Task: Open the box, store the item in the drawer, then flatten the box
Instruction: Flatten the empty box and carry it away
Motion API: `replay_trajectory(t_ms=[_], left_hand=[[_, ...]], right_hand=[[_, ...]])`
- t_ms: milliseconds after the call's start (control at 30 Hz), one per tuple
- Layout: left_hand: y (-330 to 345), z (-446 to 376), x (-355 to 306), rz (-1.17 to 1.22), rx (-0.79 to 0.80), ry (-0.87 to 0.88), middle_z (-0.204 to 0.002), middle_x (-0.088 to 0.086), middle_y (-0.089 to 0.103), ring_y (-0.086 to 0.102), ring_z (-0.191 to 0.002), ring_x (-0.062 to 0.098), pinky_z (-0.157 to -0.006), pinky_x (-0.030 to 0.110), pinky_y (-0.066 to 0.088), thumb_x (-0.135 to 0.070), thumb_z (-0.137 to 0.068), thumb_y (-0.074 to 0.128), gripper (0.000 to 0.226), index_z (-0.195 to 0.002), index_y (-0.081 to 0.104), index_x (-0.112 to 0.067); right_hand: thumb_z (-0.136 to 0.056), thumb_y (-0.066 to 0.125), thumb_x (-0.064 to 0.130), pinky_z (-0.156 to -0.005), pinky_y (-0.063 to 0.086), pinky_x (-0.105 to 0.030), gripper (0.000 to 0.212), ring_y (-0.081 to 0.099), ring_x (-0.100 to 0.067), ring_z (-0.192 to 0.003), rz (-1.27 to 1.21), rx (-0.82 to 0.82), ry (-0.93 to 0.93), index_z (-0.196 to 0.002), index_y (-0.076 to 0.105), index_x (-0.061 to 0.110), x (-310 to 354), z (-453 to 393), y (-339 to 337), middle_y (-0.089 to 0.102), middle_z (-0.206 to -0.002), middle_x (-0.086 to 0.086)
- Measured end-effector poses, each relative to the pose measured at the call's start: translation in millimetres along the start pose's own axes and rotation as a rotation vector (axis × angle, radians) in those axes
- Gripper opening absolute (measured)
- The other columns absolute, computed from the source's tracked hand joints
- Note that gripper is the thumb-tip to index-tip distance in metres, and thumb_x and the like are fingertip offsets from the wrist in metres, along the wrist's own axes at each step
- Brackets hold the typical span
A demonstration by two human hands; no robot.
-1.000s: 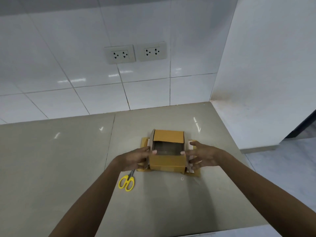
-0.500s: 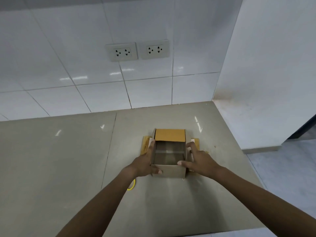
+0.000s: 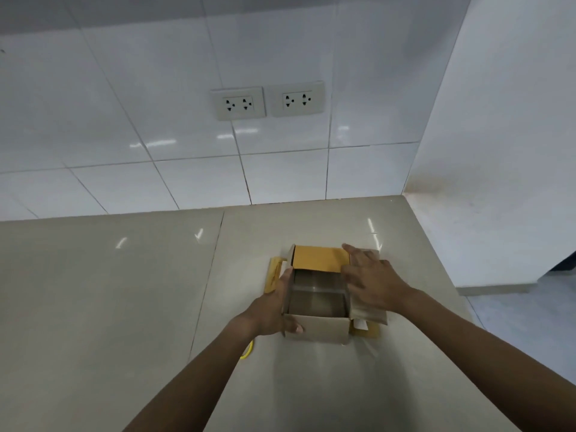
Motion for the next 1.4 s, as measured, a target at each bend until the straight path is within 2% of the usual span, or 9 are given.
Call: replay_trajectory(t_ms=[267,400,533,800,900,1033,1167,1300,1400], left_hand=[[-2.3,1.2,-6.5,0.045,-0.034,0.01,-0.157,0.003,0.025,0.043,-0.132,0.031,-0.1,0.033,0.044,-0.028,-0.072,0.083,0.127,-0.139,-0.024,-0.047],[-0.7,1.2,-2.7,0.032,-0.03,-0.035,-0.16,0.006,0.017,0.038,-0.137,0.034,-0.104,0.035,0.042,-0.028,-0.074,0.082,0.127,-0.146,-0.022,-0.039],[0.3,0.9,0.1,0.051,-0.026,-0.061,-0.159,0.006,0.021,0.04,-0.136,0.033,-0.103,0.035,0.043,-0.029,-0.072,0.083,0.128,-0.146,-0.02,-0.042],[-0.1,1.7,-2.6,0.089,-0.01,-0.054,-0.159,0.004,0.021,0.036,-0.138,0.031,-0.106,0.035,0.04,-0.033,-0.07,0.084,0.127,-0.148,-0.017,-0.04],[-8.4,6.7,-7.7,0.359,0.027,-0.015,-0.155,-0.009,0.018,0.027,-0.142,0.02,-0.109,0.033,0.035,-0.049,-0.072,0.078,0.117,-0.148,-0.011,-0.043],[-29.1,11.7,21.3,0.859,-0.157,-0.324,-0.142,0.004,0.043,0.052,-0.118,0.03,-0.09,0.046,0.052,-0.061,-0.089,0.049,0.072,-0.147,0.018,-0.032],[-26.4,12.8,22.4,0.994,-0.132,-0.425,-0.117,0.012,0.062,0.061,-0.105,0.03,-0.086,0.05,0.056,-0.045,-0.088,0.063,0.05,-0.127,0.051,-0.017],[-39.0,14.3,6.5,0.882,-0.149,-0.316,-0.109,0.011,0.063,0.062,-0.095,0.028,-0.07,0.041,0.059,-0.008,-0.087,0.064,0.039,-0.124,0.051,-0.013],[-56.8,18.9,-6.1,0.868,-0.216,-0.196,-0.106,0.008,0.064,0.063,-0.092,0.023,-0.07,0.036,0.057,-0.004,-0.089,0.06,0.03,-0.115,0.054,-0.019]], right_hand=[[-0.094,0.031,0.055,-0.108,0.03,-0.059,0.05,0.021,-0.028,-0.146,0.098,-0.223,-0.018,-0.128,0.057,0.027,1.8,-12.0,-25.4,0.008,-0.163,-0.004],[-0.098,0.033,0.051,-0.11,0.027,-0.057,0.057,0.012,-0.03,-0.147,0.056,-0.174,0.168,-0.146,0.035,0.02,-24.9,-31.8,-24.8,0.0,-0.163,-0.007],[-0.1,0.029,0.05,-0.109,0.027,-0.057,0.053,0.016,-0.034,-0.145,-0.078,-0.055,0.264,-0.142,0.04,0.02,-39.0,-45.8,-7.9,0.004,-0.162,-0.008],[-0.096,0.04,0.049,-0.1,0.038,-0.04,0.046,0.049,-0.031,-0.121,-0.692,0.042,0.425,-0.126,0.054,0.017,-54.7,-56.5,18.3,0.052,-0.137,-0.012],[-0.097,0.049,0.041,-0.097,0.039,-0.039,0.054,0.046,-0.034,-0.125,-1.018,-0.066,0.634,-0.139,0.035,0.01,-80.5,-47.4,11.6,0.045,-0.139,-0.016],[-0.093,0.042,0.055,-0.075,0.051,-0.039,0.06,0.062,-0.031,-0.088,-1.481,0.092,1.06,-0.129,0.054,0.009,-107.9,-17.9,44.8,0.063,-0.108,-0.015],[-0.093,0.025,0.067,-0.075,0.05,-0.039,0.077,0.063,-0.031,-0.087,-1.663,0.31,0.933,-0.114,0.065,0.005,-78.3,-6.5,49.3,0.07,-0.095,-0.016],[-0.088,0.022,0.075,-0.083,0.05,-0.04,0.083,0.057,-0.029,-0.102,-1.702,0.277,0.878,-0.126,0.062,0.013,-65.1,-4.4,36.0,0.06,-0.115,-0.013],[-0.091,0.022,0.071,-0.079,0.049,-0.04,0.078,0.062,-0.031,-0.094,-1.81,0.215,0.803,-0.122,0.063,0.013,-63.1,-5.8,17.6,0.07,-0.103,-0.014]])
Point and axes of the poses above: each hand's wrist, its own z-axis away from the middle knuckle, its own y-axis out of the palm, x = y × z, the point moved 8 cm from there along -z, towards the middle knuckle
